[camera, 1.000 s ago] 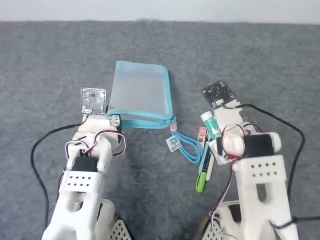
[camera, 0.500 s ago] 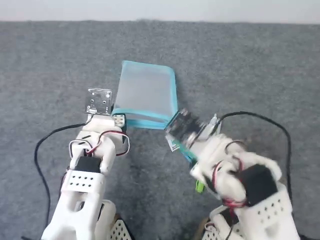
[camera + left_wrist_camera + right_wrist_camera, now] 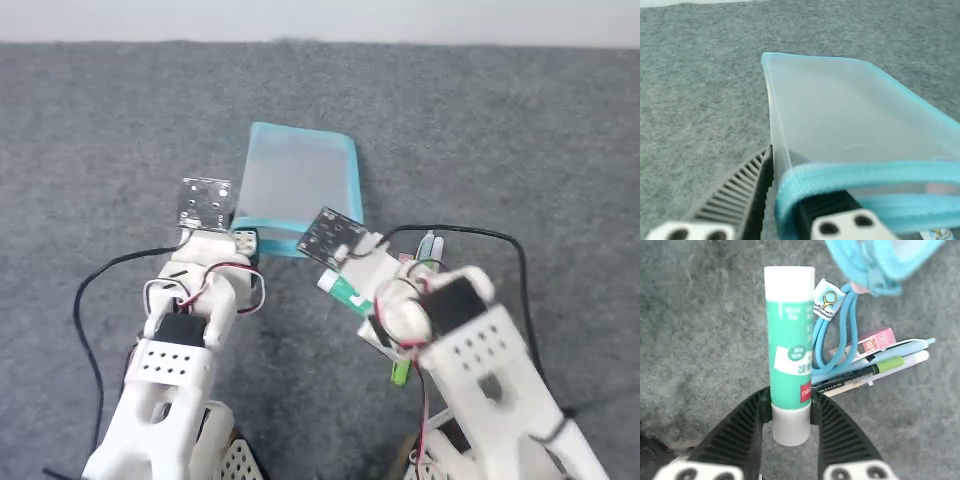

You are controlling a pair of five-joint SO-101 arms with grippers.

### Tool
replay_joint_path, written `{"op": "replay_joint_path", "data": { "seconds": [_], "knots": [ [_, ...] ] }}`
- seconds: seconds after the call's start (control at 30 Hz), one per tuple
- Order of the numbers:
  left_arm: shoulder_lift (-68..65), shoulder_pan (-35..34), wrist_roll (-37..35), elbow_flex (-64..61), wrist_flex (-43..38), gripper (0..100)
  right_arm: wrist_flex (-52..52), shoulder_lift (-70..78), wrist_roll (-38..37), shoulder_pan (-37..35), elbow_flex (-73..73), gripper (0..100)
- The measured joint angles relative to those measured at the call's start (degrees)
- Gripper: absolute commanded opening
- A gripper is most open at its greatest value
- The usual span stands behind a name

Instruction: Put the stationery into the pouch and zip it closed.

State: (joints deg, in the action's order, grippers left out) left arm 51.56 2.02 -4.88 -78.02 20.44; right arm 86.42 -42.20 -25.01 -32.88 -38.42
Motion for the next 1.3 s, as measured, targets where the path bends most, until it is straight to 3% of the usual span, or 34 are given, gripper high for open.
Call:
{"op": "replay_joint_path", "data": {
  "seconds": [0.6, 1.07, 1.3],
  "knots": [
    [0.0, 3.5, 0.0, 0.0, 0.0, 1, -0.4, 26.9, 6.0, 3.3, 22.2, 0.7],
    [-0.4, 8.0, 3.3, -1.9, 0.0, 1, 13.7, 56.4, 13.3, 4.3, 54.5, 0.9],
    [-0.4, 7.9, 3.3, -1.8, 0.0, 1, 14.3, 60.0, 13.4, 4.4, 60.3, 3.2]
  ]
}}
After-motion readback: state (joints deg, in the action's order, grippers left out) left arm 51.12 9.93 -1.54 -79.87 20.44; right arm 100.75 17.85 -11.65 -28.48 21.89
